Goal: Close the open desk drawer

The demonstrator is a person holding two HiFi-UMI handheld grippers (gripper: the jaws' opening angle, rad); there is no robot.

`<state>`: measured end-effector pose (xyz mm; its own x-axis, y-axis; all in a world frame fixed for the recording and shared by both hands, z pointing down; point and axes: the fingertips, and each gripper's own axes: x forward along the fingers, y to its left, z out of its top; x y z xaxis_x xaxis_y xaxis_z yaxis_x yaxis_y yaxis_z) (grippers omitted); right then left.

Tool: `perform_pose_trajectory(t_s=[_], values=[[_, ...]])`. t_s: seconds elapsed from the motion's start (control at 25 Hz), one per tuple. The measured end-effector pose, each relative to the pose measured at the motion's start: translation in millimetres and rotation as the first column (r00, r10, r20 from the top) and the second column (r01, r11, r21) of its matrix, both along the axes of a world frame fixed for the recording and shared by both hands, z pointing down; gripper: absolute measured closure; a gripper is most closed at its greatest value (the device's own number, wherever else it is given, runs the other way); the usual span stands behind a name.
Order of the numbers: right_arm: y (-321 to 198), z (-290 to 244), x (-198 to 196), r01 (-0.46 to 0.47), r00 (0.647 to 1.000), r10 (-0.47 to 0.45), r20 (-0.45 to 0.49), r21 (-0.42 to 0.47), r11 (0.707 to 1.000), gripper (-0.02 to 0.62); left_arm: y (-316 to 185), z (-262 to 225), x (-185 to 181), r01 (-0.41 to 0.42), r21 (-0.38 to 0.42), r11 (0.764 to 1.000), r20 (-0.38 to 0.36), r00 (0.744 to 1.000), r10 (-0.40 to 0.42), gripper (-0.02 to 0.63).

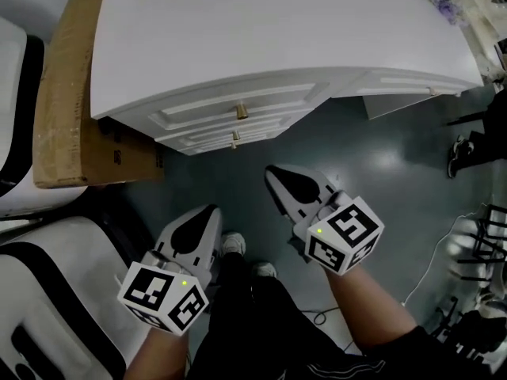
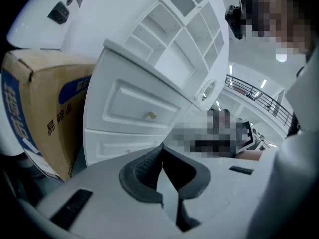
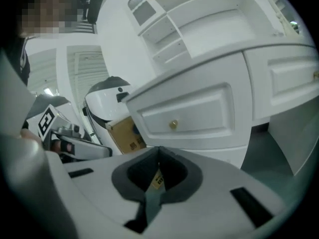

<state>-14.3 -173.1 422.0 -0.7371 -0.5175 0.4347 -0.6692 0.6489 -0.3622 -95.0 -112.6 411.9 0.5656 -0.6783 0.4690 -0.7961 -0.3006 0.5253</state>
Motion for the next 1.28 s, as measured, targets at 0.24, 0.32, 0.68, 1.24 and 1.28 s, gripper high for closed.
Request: perform_pose_trajectory(t_s=[0.24, 0.32, 0.68, 1.24, 1.28], values=[[52.0, -129.0, 22.0, 0.113, 0.993, -0.116, 0.023, 0.126, 0.986, 0.589, 33.7, -122.1, 36.4, -0.047, 0.143, 0.989, 0.005, 0.999, 0.047, 0.601], [70.3, -172.1, 28.2, 0.163, 0.986, -0.168, 0.013, 0.178, 0.97, 0.589, 48.5, -165.7, 50.1, -0.074, 0.197, 0.978, 0.011, 0.997, 0.073, 0.601], [145.9, -353.5, 63.8, 0.18, 0.968, -0.226, 0.107, 0.328, 0.927, 0.589, 106.4, -350.7, 73.7, -0.059, 0.381, 0.923, 0.018, 0.998, 0.057, 0.601], [227.3, -480.8, 90.9, 0.185, 0.923, -0.333, 0.192, 0.538, 0.822, 0.589, 178.0, -468.4, 111.3, -0.158, 0.604, 0.781, 0.141, 0.986, 0.09, 0.601], [230.1, -481.3, 92.5, 0.185, 0.925, -0.333, 0.185, 0.547, 0.817, 0.589, 180.4, -470.2, 113.4, -0.159, 0.608, 0.778, 0.136, 0.986, 0.095, 0.601]])
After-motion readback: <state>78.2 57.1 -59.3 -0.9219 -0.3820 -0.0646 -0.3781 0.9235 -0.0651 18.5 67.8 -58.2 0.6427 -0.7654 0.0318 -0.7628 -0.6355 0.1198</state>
